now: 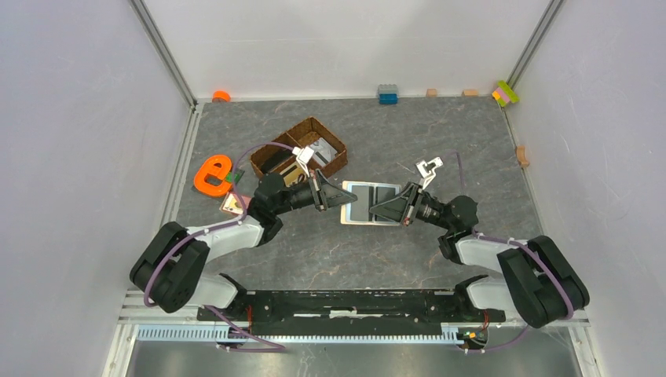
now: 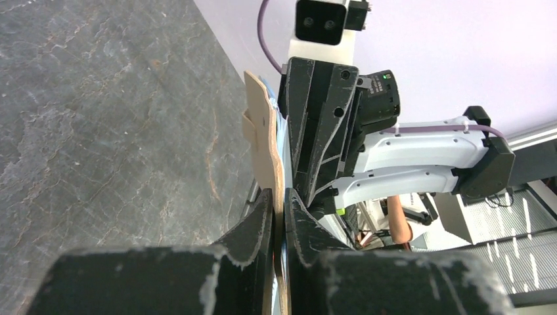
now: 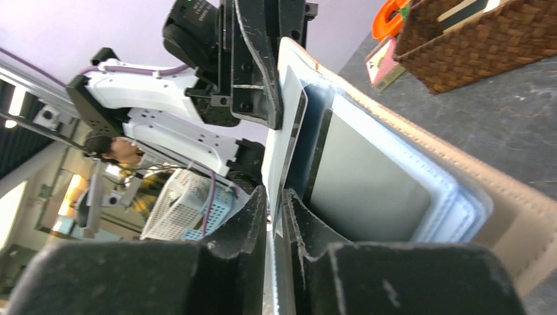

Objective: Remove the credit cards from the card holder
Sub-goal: Remove the credit card from the card holder.

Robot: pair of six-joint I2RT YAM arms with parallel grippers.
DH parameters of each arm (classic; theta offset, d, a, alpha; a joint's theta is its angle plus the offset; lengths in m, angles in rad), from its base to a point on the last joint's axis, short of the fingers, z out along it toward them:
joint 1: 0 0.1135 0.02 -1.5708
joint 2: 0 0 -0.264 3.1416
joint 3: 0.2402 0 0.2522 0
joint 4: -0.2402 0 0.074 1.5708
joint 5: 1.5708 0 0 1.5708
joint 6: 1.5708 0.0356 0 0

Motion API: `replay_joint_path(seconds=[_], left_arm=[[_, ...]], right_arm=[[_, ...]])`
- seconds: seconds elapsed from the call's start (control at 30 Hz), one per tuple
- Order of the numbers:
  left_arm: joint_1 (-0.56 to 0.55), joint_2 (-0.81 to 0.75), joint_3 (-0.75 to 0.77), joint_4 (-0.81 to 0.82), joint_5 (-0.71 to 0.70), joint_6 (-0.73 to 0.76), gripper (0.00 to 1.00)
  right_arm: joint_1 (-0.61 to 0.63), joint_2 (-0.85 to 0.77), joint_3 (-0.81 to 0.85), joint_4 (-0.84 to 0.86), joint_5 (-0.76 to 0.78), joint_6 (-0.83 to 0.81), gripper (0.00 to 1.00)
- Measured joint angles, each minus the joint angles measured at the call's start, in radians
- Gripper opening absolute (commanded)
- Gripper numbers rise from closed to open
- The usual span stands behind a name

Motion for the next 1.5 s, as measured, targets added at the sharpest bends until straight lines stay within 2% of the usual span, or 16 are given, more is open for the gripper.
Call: replay_joint_path(seconds=[0.2, 0.33, 0.43, 0.63, 0.77, 0.97, 1.5], left_arm=[[-0.01, 0.027, 0.002, 0.05, 0.013, -0.014, 0.02], [-0.024, 0.031, 0.007, 0.056, 0.015, -0.014, 0.02], [-0.028, 0.031, 0.011, 0.061, 0.02, -0.014, 0.03], [-0.027, 0.018, 0.011, 0.061, 0.02, -0.014, 0.06], [-0.025, 0.013, 0.011, 0.061, 0.019, -0.014, 0.06], [-0.018, 0.007, 0.005, 0.061, 0.019, -0.014, 0.13], [0.019, -0.039, -0.034, 0.043, -0.018, -0.014, 0.1]], right_arm=[[0.0, 0.064, -0.01, 0.145, -0.015, 0.13, 0.21], [0.0, 0.065, -0.013, 0.168, -0.02, 0.142, 0.13], [0.0, 0.062, -0.013, 0.166, -0.02, 0.133, 0.06], [0.0, 0.051, -0.013, 0.158, -0.02, 0.114, 0.02], [-0.01, 0.042, -0.014, 0.153, -0.021, 0.11, 0.02], [-0.031, 0.023, -0.021, 0.127, -0.023, 0.095, 0.01], [-0.067, -0.016, -0.024, 0.061, -0.016, 0.045, 0.01]])
